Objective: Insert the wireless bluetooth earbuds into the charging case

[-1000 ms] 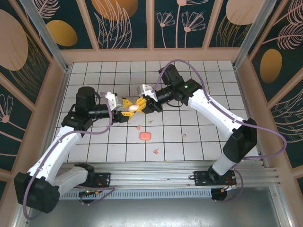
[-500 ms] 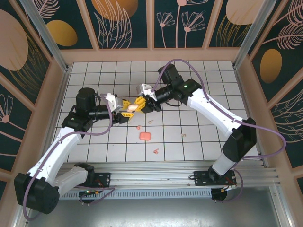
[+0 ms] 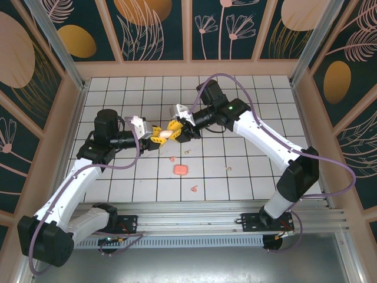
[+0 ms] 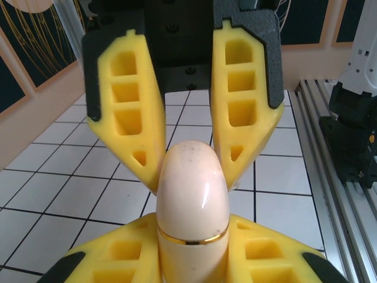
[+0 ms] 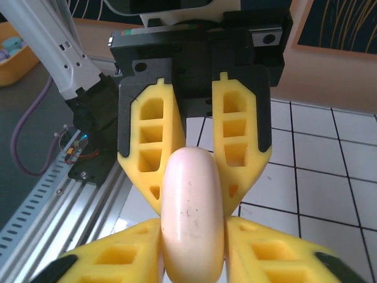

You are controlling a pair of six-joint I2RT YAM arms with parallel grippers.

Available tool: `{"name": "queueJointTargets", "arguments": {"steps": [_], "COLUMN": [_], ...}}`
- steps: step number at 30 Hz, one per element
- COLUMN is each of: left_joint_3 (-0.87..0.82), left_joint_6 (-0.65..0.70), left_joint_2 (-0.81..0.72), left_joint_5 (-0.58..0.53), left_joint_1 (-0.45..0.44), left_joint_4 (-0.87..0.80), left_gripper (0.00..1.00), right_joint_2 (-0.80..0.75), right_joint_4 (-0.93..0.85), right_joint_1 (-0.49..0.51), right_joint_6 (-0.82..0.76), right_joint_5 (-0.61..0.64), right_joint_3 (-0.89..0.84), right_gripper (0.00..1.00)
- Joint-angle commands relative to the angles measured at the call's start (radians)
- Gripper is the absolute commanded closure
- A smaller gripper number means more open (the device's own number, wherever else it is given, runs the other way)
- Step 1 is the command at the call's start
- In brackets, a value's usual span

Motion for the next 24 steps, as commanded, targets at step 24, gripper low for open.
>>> {"name": "queueJointTargets", "arguments": {"steps": [24], "left_joint_3": [-0.049], "left_joint_6": [0.02], "left_joint_2": [-0.032], "left_joint_5": [-0.013], "left_joint_1": [-0.004], "left_joint_4": [0.028], "left_gripper": [0.84], "right_joint_2": [-0.071], "right_joint_4": [0.368], "right_joint_1": [-0.068], "right_joint_6": [0.191], "right_joint_5": [-0.087], "right_joint_3": [-0.151], "right_gripper": [0.6]}}
